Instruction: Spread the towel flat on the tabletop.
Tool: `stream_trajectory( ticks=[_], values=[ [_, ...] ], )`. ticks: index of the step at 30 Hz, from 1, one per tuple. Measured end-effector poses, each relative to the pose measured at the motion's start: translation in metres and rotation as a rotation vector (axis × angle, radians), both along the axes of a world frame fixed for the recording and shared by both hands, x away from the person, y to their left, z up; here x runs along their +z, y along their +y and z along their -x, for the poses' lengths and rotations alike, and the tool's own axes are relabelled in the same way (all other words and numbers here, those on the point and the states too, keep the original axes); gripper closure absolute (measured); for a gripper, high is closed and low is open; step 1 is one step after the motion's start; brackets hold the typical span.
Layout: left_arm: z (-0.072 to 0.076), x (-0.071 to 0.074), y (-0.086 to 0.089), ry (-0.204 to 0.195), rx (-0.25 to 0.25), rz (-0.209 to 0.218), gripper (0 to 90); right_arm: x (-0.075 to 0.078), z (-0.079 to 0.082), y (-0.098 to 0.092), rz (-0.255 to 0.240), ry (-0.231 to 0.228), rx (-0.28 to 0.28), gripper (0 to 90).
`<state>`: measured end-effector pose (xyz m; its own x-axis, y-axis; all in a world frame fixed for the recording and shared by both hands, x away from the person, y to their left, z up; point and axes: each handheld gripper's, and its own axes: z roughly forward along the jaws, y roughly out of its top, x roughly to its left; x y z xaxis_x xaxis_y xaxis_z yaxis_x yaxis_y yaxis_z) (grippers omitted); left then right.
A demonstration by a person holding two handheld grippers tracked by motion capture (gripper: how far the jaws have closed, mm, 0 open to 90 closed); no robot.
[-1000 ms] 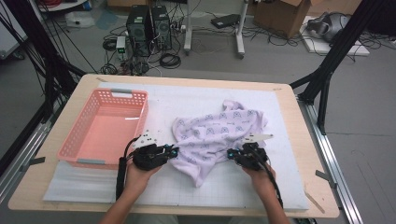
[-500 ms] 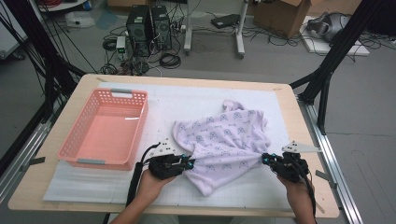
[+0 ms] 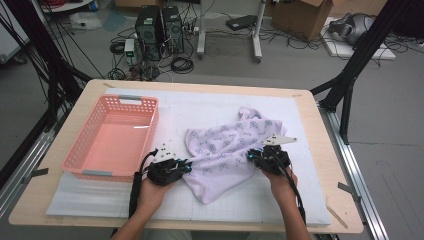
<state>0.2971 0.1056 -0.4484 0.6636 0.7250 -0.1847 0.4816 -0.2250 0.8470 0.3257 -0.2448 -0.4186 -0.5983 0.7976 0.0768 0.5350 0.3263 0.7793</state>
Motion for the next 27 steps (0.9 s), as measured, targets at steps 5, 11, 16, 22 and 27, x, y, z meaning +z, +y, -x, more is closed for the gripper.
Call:
stream_trajectory(
  ticks=[5,11,16,22,27],
  values=[
    [-0.002,-0.001,0.005,0.016,0.034,0.029,52.8,0.012,0.012,-0.018,-0.102,-0.050,-0.027,69.9],
    [0.002,0.001,0.001,0.038,-0.008,0.045,47.1,0.009,0.033,-0.055,-0.090,-0.029,-0.078,85.2],
    [0.002,-0.003,-0.005,0.073,-0.040,0.020,44.9,-0.017,0.033,-0.046,-0.049,0.072,-0.030,88.3],
    [0.003,-0.004,-0.010,0.071,-0.072,-0.010,48.2,-0.026,0.017,-0.014,-0.020,0.090,-0.025,66.0],
    [0.004,-0.004,-0.013,0.068,-0.093,-0.038,57.7,-0.026,0.010,0.012,0.062,0.048,-0.023,64.6]
  ],
)
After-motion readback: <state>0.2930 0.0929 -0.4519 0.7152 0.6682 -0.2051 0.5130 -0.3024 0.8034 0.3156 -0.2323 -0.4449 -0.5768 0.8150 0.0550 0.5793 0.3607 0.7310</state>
